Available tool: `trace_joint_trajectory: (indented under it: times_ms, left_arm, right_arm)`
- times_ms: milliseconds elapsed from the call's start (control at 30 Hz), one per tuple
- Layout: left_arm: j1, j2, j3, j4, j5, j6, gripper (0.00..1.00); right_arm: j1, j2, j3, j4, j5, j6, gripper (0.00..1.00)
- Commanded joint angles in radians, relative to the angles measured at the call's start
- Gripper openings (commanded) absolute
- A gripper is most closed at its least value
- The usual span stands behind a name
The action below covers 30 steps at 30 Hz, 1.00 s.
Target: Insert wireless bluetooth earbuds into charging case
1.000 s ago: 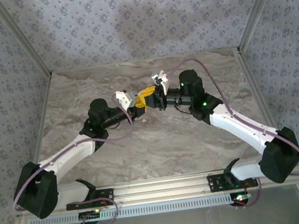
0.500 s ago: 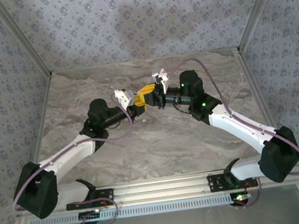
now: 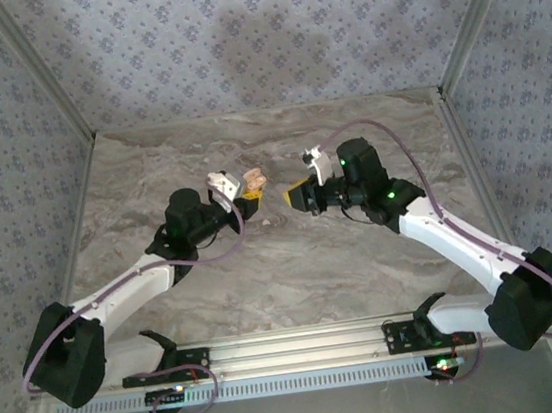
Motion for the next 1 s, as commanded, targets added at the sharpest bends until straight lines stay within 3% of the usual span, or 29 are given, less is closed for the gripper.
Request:
trace_joint_trajectory:
  times_ms: [0, 300, 967]
  left_arm:
    - [0.004, -0.041, 0.003, -0.029, -0.037, 0.024, 0.17]
    - [0.006, -0.045, 0.004, -0.04, -0.035, 0.022, 0.17]
    - [0.006, -0.054, 0.012, -0.067, -0.036, 0.028, 0.17]
  right_arm:
    - [-0.015, -0.017, -0.08, -0.129, 0.068, 0.112, 0.23]
    - [-0.046, 0.004, -0.207, -0.198, 0.202, 0.245, 0.23]
    - [-0.048, 0.23, -0.128, -0.43, 0.34, 0.337, 0.24]
